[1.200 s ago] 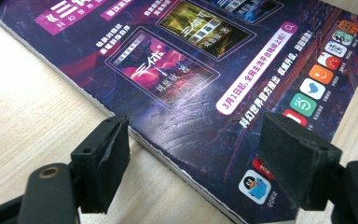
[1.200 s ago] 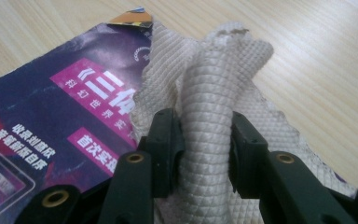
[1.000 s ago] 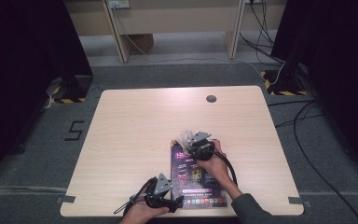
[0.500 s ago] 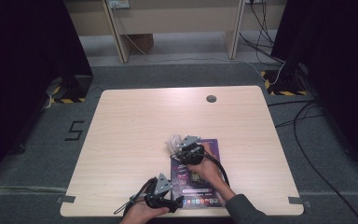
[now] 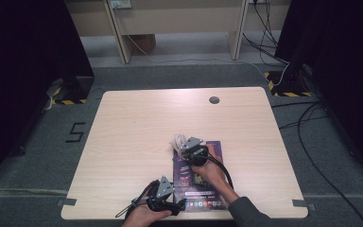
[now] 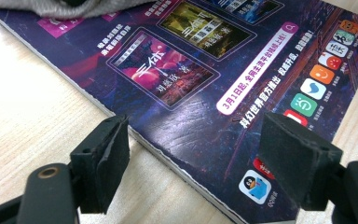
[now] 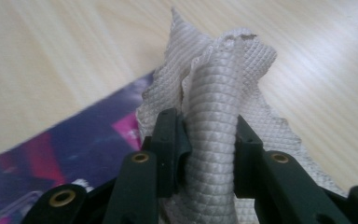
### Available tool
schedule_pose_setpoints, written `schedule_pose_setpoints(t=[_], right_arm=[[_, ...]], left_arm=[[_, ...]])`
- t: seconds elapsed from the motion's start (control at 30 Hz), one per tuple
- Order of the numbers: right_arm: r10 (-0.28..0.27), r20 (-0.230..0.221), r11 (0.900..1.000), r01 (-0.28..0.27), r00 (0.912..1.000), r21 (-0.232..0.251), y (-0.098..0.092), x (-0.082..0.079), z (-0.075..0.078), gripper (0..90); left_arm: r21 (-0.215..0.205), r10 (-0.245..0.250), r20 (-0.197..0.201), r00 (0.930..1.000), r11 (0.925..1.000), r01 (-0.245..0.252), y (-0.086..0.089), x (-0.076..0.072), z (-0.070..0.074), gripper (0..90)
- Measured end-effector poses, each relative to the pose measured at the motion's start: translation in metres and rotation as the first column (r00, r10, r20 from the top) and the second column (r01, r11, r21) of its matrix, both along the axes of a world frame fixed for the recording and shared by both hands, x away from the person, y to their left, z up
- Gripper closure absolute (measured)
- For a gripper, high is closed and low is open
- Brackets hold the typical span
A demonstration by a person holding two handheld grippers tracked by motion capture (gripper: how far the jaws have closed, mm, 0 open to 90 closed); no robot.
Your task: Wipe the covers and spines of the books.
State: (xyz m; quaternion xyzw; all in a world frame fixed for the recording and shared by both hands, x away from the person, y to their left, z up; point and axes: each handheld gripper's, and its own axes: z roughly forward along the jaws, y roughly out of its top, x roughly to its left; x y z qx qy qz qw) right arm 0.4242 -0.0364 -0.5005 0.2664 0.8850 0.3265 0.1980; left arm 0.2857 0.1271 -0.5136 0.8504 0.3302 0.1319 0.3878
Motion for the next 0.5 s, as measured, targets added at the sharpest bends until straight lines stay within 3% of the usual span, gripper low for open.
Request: schedule_pose_setpoints(t=[0.07,0.27,0.5], right_arm=[[0.025,-0.031,0.999,-0.024,0.9992,0.032,0.003,-0.004,0.000,68.6],[0.089,-0.038,0.996,-0.087,0.9953,0.036,0.012,-0.015,0.000,68.7],[0.103,-0.044,0.994,-0.102,0.9937,0.040,0.011,-0.017,0.000,67.1]], left_arm=[[-0.001,0.000,0.000,1.0000,1.0000,0.000,0.000,0.000,0.000,23.9],[0.001,-0.001,0.001,1.0000,1.0000,0.001,0.000,0.000,0.000,23.9],[0.001,-0.002,0.003,1.0000,1.0000,0.002,0.000,0.000,0.000,23.9]])
